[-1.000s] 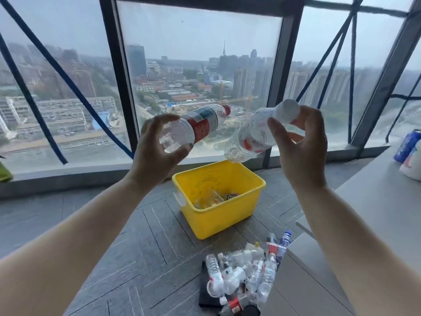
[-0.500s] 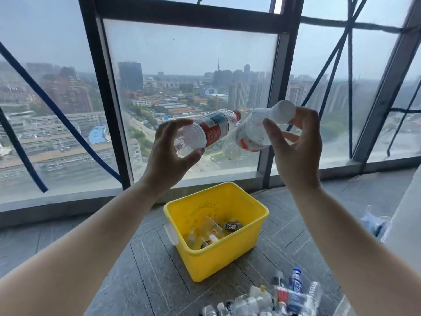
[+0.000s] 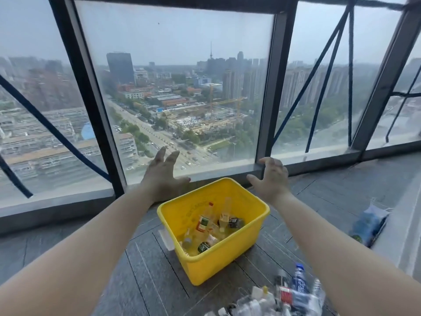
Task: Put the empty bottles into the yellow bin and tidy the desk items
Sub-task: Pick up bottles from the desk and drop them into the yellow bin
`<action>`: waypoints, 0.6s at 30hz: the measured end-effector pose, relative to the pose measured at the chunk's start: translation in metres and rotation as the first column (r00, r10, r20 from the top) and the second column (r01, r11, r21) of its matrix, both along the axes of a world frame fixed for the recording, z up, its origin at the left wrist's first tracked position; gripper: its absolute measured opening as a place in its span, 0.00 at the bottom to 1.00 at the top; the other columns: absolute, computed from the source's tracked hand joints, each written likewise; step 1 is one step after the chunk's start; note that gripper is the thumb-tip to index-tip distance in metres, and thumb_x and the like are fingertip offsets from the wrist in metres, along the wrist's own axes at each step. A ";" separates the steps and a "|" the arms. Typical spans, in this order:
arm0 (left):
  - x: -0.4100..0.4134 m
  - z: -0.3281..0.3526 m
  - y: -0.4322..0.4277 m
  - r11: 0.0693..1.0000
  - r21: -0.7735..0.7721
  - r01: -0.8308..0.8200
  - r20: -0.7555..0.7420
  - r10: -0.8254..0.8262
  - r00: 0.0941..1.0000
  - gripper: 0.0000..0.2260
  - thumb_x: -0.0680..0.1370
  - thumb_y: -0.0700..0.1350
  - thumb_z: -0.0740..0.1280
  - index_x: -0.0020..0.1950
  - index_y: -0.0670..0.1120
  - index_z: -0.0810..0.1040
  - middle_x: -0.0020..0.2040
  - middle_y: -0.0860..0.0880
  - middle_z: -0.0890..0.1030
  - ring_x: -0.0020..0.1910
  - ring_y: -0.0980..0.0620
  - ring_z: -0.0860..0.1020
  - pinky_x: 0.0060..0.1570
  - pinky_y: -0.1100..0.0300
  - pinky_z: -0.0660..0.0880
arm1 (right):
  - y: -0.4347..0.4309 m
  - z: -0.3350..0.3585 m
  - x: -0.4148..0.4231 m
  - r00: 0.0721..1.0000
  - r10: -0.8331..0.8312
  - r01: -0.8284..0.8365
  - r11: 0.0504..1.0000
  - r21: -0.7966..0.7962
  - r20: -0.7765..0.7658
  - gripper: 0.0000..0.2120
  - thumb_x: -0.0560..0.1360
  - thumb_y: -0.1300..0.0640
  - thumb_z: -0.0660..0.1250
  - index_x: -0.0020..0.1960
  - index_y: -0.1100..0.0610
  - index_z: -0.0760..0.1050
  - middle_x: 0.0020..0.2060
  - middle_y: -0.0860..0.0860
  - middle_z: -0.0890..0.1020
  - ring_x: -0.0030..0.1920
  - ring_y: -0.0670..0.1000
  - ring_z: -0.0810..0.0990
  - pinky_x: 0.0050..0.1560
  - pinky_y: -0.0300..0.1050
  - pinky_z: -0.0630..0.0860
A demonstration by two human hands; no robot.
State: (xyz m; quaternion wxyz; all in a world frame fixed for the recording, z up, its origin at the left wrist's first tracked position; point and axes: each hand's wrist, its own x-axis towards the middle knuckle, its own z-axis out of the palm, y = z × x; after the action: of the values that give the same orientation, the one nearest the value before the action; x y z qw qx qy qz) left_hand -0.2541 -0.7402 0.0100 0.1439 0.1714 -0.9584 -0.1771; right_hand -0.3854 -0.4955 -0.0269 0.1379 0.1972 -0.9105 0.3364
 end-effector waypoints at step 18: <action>0.150 0.059 0.194 0.928 -0.034 0.371 -0.322 -0.362 0.875 0.31 0.75 0.52 0.69 0.76 0.52 0.59 0.77 0.50 0.57 0.75 0.48 0.58 0.67 0.55 0.60 | 0.178 0.062 0.193 0.950 0.009 0.004 0.999 0.039 -0.311 0.25 0.73 0.52 0.70 0.66 0.58 0.69 0.71 0.56 0.66 0.72 0.57 0.60 0.69 0.48 0.59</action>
State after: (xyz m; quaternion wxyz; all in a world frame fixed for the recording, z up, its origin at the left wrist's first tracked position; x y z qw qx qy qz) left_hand -0.1040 -0.5465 0.0689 0.2598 -0.0425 -0.9343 -0.2403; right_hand -0.1921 -0.3177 0.0351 0.2751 0.2515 -0.8836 0.2833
